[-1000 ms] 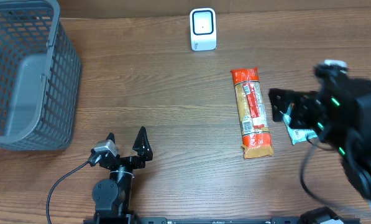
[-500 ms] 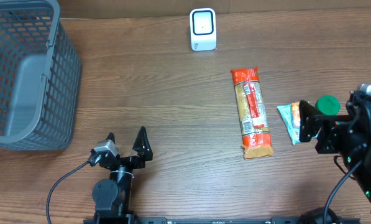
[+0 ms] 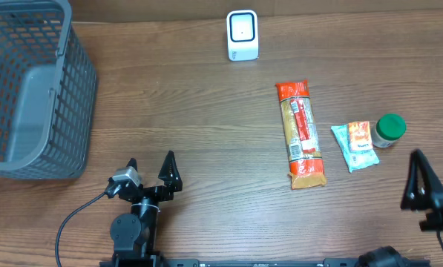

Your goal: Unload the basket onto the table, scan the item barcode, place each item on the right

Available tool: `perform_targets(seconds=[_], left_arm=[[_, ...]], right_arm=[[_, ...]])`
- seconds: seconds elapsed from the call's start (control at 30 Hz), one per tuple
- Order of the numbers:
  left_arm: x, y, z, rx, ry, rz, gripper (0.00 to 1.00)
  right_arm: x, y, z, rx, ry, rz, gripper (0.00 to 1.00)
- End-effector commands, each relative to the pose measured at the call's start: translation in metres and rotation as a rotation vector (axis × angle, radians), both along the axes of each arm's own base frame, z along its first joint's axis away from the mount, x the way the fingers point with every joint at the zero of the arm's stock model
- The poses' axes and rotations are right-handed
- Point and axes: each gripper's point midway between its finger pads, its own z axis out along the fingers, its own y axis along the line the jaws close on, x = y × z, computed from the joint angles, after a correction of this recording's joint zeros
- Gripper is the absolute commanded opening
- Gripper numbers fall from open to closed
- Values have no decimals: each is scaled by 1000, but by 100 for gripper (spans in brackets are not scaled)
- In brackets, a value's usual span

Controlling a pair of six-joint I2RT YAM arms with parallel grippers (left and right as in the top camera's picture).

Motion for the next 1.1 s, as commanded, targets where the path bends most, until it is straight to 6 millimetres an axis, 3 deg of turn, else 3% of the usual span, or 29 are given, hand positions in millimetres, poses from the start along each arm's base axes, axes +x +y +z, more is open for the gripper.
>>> perform_targets(seconds=[0.0, 0.3, 0.6, 0.77, 1.07], left_arm=[[0, 0, 0, -14, -5, -2, 100], [0, 0, 0, -14, -5, -2, 100], [0, 0, 0, -14, -5, -2, 100], [0, 0, 0, -14, -5, -2, 100], [0, 0, 0, -14, -5, -2, 100]], right_arm=[[-10, -8, -14, 9, -62, -33, 100], [3, -2, -44, 62, -288, -29, 100], [39, 26, -69, 71, -537, 96, 100], [57, 39, -110, 59, -513, 155, 100], [82, 47, -191, 39, -296, 180, 100]])
